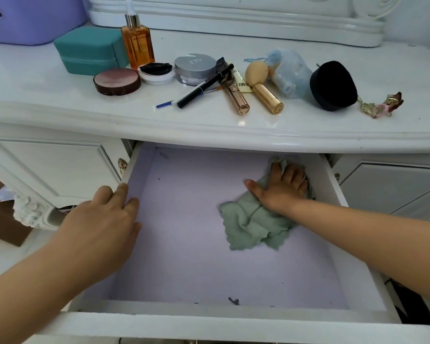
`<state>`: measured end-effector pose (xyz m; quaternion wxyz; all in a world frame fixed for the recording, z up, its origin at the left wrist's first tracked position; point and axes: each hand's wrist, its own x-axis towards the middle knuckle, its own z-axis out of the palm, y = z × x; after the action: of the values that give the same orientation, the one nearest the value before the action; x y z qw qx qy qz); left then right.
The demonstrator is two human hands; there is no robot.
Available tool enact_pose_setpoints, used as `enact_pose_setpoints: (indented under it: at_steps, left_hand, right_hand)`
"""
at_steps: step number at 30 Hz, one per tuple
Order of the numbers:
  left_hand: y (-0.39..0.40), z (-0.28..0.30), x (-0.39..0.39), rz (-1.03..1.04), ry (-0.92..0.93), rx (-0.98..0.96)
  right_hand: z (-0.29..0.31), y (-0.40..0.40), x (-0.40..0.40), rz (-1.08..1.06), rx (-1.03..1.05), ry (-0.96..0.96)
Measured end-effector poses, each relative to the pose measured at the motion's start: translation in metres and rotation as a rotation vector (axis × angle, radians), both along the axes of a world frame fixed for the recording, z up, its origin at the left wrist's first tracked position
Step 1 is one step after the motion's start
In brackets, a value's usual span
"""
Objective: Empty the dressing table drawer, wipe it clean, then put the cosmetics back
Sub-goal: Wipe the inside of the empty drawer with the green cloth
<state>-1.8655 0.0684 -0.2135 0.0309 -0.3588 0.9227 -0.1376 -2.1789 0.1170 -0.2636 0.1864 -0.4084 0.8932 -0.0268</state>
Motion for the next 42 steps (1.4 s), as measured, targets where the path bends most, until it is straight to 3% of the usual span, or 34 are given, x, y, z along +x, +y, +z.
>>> enact_pose_setpoints:
  at_steps: [7,13,17,24,35,42]
  left_hand:
    - [0.001,0.001,0.003,0.052,0.028,0.005]
    - [0.003,0.002,0.003,0.058,0.009,0.039]
    - [0.006,0.002,0.000,0.062,-0.009,0.071]
    - [0.006,0.006,0.003,0.040,-0.031,0.048]
    - [0.007,0.014,0.004,0.041,-0.015,0.089]
    - [0.013,0.023,-0.003,0.174,-0.024,0.114]
  right_hand:
    - [0.001,0.007,-0.012,0.176,-0.005,-0.047]
    - [-0.008,0.005,-0.001,-0.043,-0.073,-0.048]
    - [-0.009,-0.018,-0.013,-0.055,-0.126,-0.010]
    - [-0.015,-0.022,-0.018,0.139,-0.166,0.094]
    - [-0.020,-0.027,0.034,0.474,-0.166,0.080]
    - [-0.019,-0.031,0.080,0.605,-0.139,0.033]
